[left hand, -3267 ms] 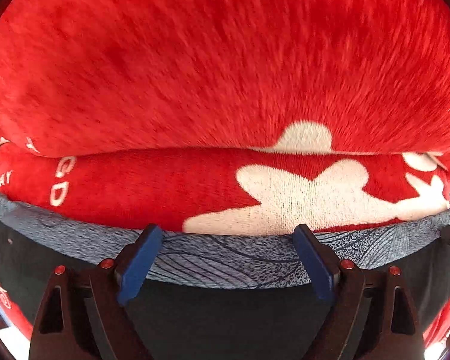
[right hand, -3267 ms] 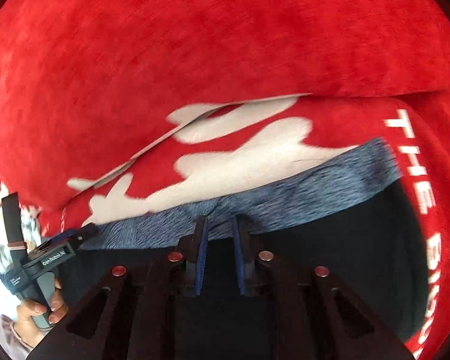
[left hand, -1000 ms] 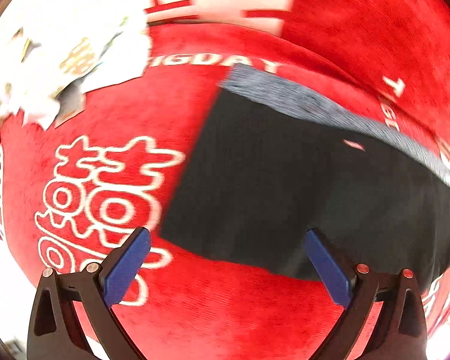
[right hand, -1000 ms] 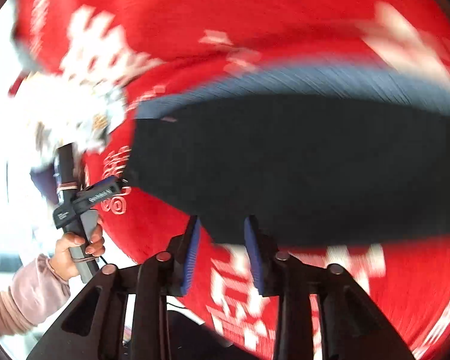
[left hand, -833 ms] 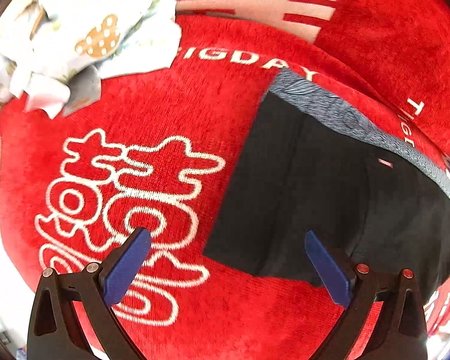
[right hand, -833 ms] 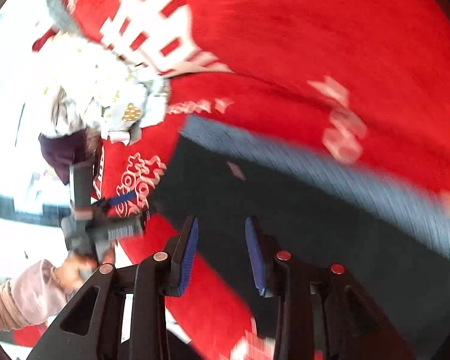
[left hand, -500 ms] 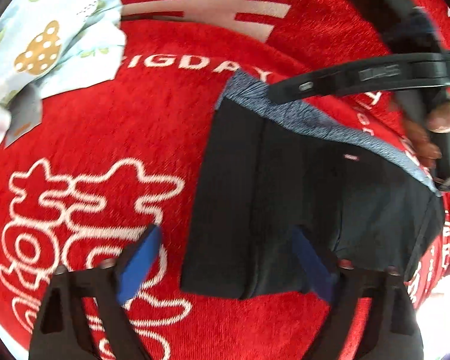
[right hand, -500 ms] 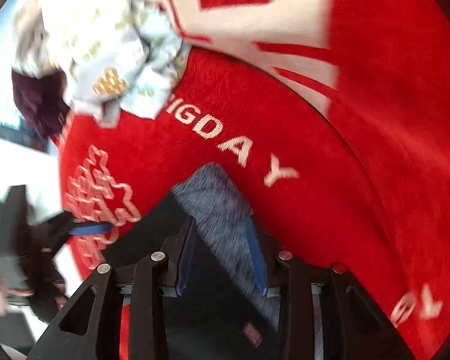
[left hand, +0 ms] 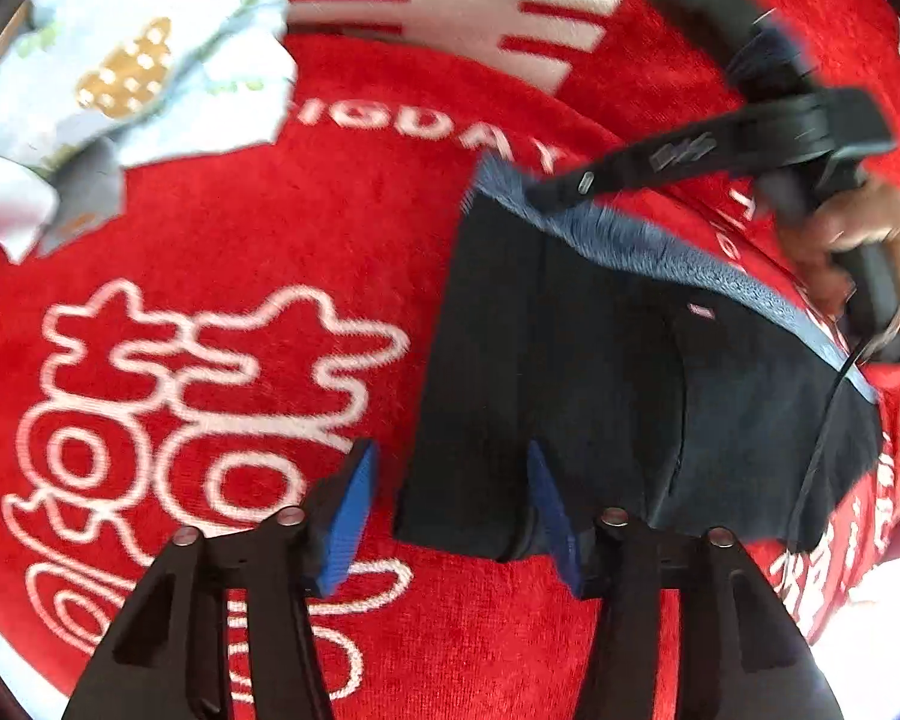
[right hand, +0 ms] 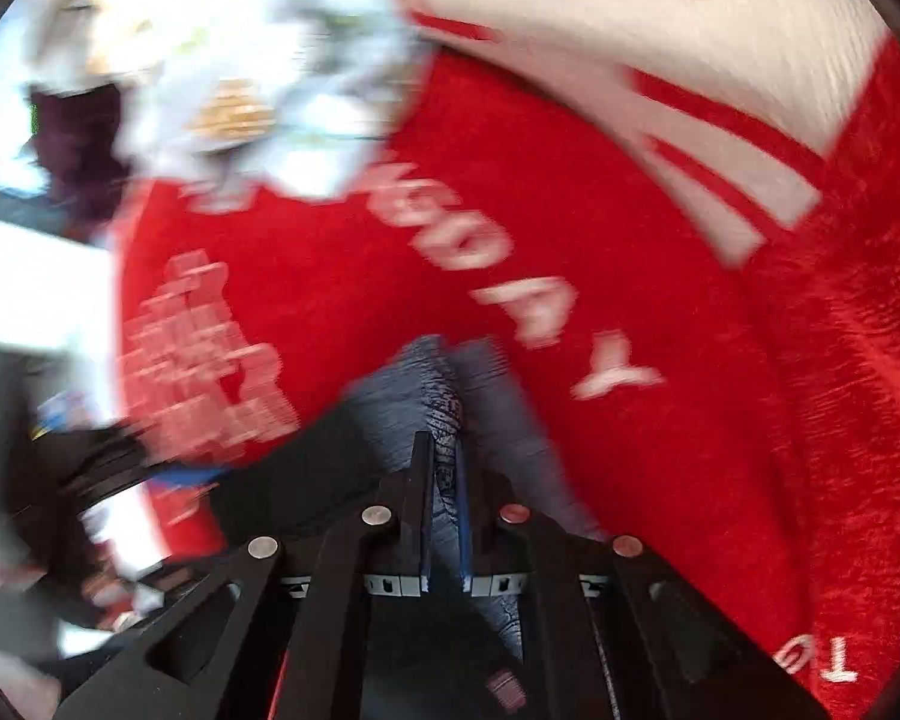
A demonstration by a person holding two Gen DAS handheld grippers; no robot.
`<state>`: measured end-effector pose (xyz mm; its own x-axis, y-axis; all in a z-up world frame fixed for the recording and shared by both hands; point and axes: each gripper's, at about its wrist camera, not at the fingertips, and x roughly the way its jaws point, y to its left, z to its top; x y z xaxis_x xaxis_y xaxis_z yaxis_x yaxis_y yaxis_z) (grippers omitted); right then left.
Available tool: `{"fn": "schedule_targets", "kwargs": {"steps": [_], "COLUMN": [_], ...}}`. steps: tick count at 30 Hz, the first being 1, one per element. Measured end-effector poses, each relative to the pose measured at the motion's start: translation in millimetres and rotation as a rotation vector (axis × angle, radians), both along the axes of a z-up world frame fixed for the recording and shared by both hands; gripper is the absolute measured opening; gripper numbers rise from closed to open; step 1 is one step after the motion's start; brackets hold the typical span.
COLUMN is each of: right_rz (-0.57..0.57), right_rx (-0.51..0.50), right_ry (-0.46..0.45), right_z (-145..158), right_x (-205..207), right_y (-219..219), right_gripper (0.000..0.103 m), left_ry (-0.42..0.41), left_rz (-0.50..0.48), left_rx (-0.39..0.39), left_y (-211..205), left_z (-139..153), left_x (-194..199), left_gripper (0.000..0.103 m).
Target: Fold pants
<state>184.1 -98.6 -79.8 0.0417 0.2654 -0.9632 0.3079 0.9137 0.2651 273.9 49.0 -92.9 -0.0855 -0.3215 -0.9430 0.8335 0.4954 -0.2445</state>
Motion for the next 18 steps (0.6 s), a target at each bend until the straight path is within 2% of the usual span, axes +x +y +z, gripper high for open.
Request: {"fn": "schedule_targets", "kwargs": {"steps": [1, 2, 3, 4, 5, 8, 12, 14, 16, 18], "right_rz": [-0.050, -0.102, -0.142, -0.174, -0.197, -0.305, -0.492, -0.610, -0.762, -0.904], "right_rx": [-0.003, -0.018, -0.022, -0.019, -0.017, 0.006, 0.018, 0.022, 0.045, 0.068], "right_ry": [-0.004, -0.024, -0.039, -0.054, -0.066, -0.086, -0.057, -0.028, -0.002, 0.033], "right_z": [-4.7, -1.6, 4.1, 11.9, 21.6, 52.7, 84.6, 94.3, 102.2, 104.1], "right_x": [-2.5, -6.0, -10.7, -17.3, -26.3, -68.4, -145.6, -195.0, -256.8, -310.3], "right_y": [-3.2, -5.9, -7.8, -8.9, -10.0, -11.0, -3.8, 4.7, 11.7, 22.1], "right_gripper": [0.013, 0.021, 0.028, 0.029, 0.029, 0.029, 0.029, 0.029, 0.029, 0.035], "left_ry": [-0.012, -0.016, -0.012, -0.011, -0.023, -0.039, -0.031, -0.059, -0.097, -0.092], "left_rz": [0.009, 0.020, 0.022, 0.019, 0.010, -0.018, -0.020, -0.053, -0.082, -0.087], "left_rx": [-0.003, -0.020, -0.038, -0.047, -0.062, -0.054, -0.019, -0.005, 0.056, 0.108], "left_y": [5.1, 4.0, 4.2, 7.1, 1.6, -18.8, -47.3, -55.5, -63.9, -61.3], "left_z": [4.4, 12.3, 19.4, 24.7, 29.5, 30.7, 26.2, 34.4, 26.1, 11.3], "left_x": [-1.8, 0.7, 3.2, 6.3, 4.1, -3.1, -8.9, -24.4, -36.8, -43.0], "left_gripper": [0.055, 0.055, 0.060, 0.078, 0.083, 0.083, 0.083, 0.083, 0.083, 0.083]}}
